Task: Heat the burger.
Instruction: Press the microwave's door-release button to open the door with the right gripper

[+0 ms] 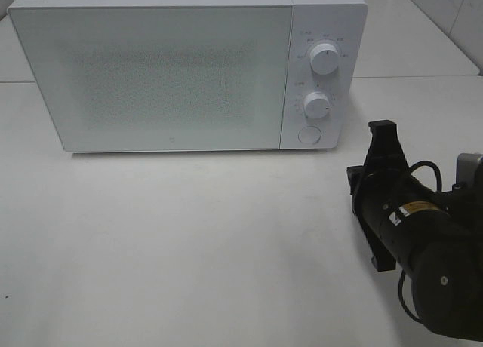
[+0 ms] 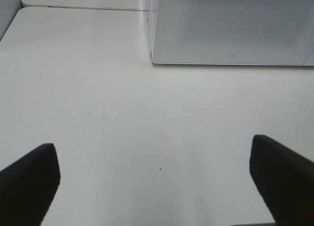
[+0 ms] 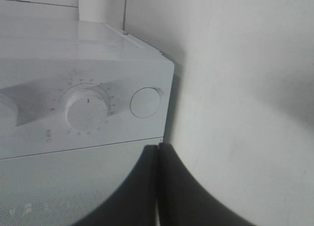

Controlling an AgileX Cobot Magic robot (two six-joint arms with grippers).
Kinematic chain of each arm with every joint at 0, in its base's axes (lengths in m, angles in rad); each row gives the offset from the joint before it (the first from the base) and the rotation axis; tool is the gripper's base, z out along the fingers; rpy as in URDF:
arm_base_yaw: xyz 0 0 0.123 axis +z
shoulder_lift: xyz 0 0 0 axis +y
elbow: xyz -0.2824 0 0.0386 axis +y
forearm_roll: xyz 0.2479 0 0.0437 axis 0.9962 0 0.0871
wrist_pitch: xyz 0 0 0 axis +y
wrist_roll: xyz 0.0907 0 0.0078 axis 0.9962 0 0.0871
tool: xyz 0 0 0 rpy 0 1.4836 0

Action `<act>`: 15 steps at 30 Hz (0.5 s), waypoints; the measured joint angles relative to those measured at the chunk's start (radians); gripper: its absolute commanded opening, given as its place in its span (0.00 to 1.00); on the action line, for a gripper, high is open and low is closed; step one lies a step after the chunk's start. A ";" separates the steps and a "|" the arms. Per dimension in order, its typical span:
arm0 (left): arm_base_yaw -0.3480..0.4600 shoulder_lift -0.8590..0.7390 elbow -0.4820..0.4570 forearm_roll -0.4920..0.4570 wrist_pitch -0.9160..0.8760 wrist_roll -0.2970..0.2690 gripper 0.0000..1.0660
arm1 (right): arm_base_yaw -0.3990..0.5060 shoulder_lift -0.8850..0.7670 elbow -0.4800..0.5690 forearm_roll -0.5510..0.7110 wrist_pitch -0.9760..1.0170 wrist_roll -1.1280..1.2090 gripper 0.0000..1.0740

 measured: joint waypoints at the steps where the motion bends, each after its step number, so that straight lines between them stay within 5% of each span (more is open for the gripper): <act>1: 0.000 0.000 0.000 0.000 0.000 0.000 0.92 | 0.000 0.009 -0.007 0.000 0.000 0.003 0.00; 15: 0.000 0.000 0.000 0.000 0.000 0.000 0.92 | -0.066 0.125 -0.158 -0.058 0.089 0.073 0.00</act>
